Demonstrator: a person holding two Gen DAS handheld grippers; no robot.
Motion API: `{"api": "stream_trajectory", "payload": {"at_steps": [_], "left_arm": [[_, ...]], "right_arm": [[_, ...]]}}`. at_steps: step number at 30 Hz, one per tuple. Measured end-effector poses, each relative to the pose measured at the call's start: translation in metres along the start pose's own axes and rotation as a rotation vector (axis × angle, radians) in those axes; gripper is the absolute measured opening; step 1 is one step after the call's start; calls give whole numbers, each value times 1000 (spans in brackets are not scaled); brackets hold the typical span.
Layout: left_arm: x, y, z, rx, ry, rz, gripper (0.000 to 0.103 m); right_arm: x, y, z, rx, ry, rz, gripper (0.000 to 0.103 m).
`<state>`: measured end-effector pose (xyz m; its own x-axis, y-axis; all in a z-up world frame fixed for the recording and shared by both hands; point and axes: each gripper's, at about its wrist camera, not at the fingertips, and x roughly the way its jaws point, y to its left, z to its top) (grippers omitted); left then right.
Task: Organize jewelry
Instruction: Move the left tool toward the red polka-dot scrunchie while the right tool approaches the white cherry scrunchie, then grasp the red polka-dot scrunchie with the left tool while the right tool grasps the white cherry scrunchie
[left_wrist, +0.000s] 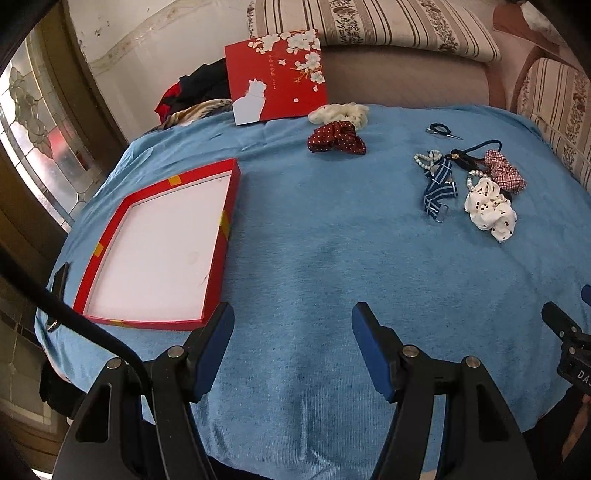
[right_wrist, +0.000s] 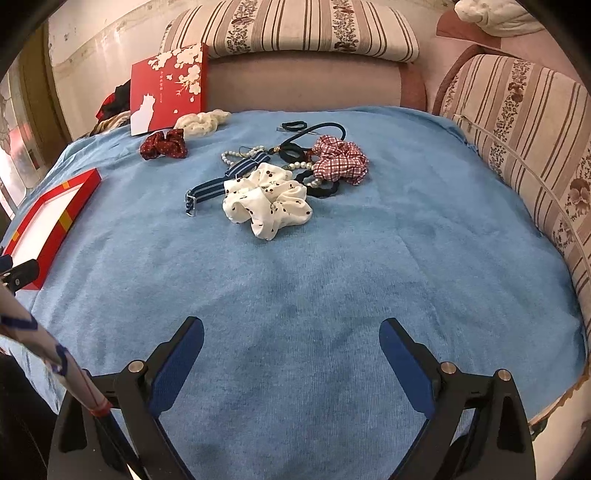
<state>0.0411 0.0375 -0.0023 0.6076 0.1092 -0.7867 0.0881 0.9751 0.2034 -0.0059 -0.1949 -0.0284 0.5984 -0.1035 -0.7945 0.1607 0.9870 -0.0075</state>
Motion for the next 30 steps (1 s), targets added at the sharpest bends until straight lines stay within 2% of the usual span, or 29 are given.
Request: {"api": "stream_trajectory", "payload": {"at_steps": [8,20,24,28,30], "left_arm": [[24,-1,9,-31,62,-36,65],[68,-5,34,-36,112,-55,65],[84,2,58,-57,108,-87,65],[103,18,102,-109,84,-129,65],[116,24,127,-131,78,-150,70]], "right_arm": [[12,-3,13,-5,4,-10,97],[36,-5,36,-16,4,5,94],[43,-5,46,-18,-15,41,94],[49,-3,56,-22,-38,69,94],[52,-2,61,-21,-51,85,94]]}}
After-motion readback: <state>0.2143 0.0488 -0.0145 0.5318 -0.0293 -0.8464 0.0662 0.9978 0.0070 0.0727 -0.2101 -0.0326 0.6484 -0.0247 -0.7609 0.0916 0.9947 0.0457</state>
